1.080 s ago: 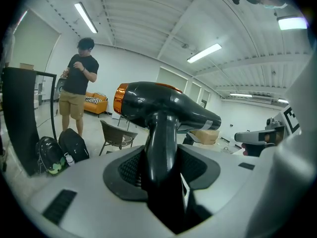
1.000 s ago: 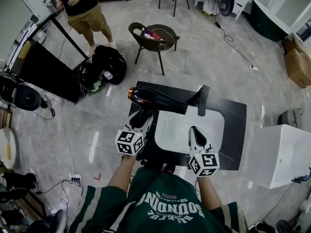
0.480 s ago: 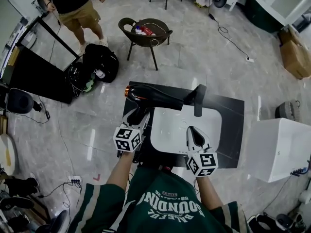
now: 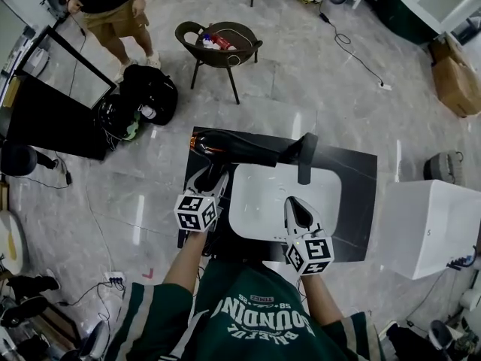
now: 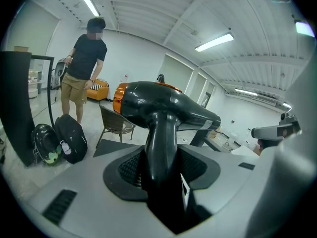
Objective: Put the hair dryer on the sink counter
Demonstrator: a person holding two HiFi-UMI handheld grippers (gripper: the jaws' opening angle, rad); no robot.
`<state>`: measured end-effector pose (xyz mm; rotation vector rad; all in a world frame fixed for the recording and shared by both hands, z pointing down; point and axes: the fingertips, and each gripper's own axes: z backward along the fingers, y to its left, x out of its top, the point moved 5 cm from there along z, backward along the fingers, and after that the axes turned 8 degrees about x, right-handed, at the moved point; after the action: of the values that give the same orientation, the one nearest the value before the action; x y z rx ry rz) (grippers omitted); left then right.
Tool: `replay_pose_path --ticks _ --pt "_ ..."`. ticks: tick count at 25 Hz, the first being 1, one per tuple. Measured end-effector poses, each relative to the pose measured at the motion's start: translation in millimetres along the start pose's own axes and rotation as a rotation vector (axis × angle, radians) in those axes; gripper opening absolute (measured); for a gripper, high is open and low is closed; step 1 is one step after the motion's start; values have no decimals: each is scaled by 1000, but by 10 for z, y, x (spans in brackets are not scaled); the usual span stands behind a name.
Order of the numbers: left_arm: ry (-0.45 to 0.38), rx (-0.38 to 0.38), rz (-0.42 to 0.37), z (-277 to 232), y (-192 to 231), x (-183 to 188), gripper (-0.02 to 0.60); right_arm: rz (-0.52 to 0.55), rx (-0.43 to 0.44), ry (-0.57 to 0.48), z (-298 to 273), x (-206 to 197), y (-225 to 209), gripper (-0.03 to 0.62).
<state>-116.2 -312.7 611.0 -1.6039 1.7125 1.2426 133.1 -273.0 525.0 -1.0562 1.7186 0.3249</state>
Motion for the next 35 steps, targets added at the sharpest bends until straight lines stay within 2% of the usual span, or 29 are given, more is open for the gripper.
replay_pose_path --ticks 15,35 --pt "67 46 54 -439 220 -266 192 -69 -16 44 -142 -155 -110 44" --pt "135 116 56 -842 392 -621 192 -105 -47 80 -129 -322 -184 44"
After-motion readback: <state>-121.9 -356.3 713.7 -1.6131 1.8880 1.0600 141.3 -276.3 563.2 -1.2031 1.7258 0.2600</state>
